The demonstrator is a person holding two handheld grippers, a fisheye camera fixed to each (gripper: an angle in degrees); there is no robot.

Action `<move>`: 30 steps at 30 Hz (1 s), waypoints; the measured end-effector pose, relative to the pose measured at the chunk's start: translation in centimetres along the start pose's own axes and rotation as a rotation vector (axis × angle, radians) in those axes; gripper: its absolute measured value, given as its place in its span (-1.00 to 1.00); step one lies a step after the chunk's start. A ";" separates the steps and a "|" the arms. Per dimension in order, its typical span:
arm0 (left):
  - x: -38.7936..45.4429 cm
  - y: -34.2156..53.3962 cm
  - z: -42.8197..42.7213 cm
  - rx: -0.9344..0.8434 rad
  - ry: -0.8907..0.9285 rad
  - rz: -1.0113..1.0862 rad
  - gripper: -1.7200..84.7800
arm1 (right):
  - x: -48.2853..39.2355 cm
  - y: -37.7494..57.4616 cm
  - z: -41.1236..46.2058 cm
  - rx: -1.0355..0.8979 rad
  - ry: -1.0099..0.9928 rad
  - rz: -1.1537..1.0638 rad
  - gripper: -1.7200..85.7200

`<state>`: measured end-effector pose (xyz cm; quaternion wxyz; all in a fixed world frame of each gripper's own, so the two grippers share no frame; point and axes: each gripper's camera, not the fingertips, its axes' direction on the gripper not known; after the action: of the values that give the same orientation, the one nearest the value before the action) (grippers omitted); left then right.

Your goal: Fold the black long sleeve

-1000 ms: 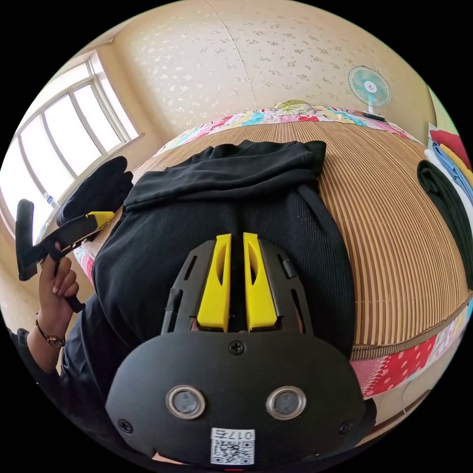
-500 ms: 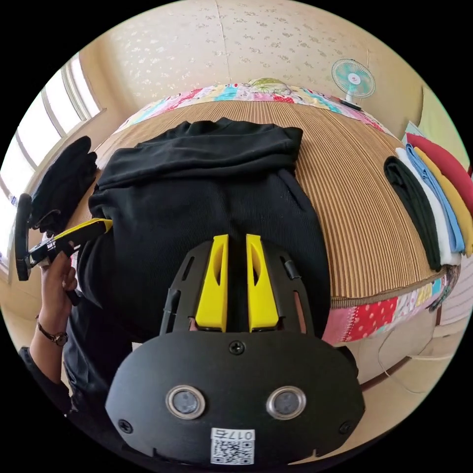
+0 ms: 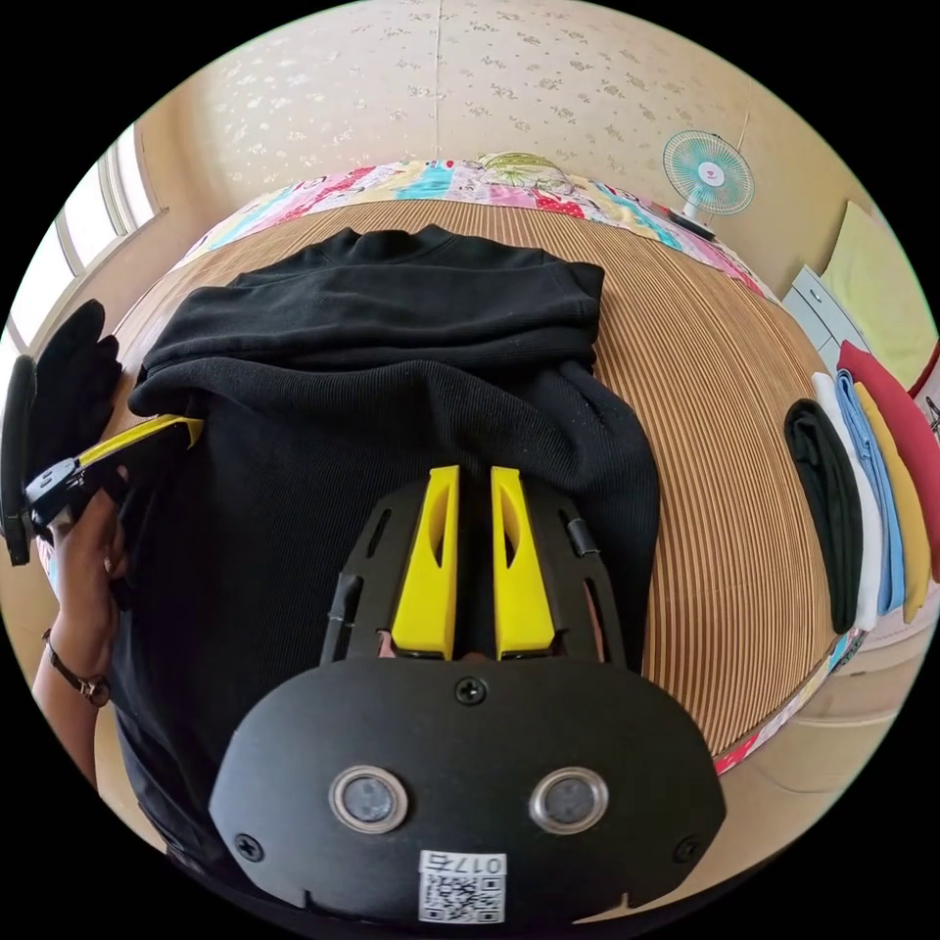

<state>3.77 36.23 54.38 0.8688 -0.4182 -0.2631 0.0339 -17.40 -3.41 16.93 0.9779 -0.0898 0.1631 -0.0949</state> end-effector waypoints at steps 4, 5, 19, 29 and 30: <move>-0.9 0.2 -1.9 -0.055 0.031 0.040 -0.79 | 0.7 0.2 -0.1 0.010 -0.018 0.006 -0.82; -1.9 0.9 -3.3 -0.083 0.066 0.050 -0.76 | 0.9 0.3 -0.1 0.010 -0.030 0.010 -0.82; -15.1 27.1 -17.3 0.117 0.325 -0.241 -0.56 | 4.6 0.6 -1.3 0.000 -0.069 0.022 -0.84; -19.0 26.4 -19.0 0.037 0.406 -0.196 -0.80 | 18.6 14.0 -11.0 0.041 -0.502 0.036 -0.88; -19.6 26.8 -19.6 0.055 0.494 -0.171 -0.84 | 21.5 17.1 -11.6 0.045 -0.547 0.092 -0.87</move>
<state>0.72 34.24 16.02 0.9174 -0.3662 -0.0762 -0.1357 1.37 6.83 -3.87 0.9906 -0.0831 -0.1052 -0.0264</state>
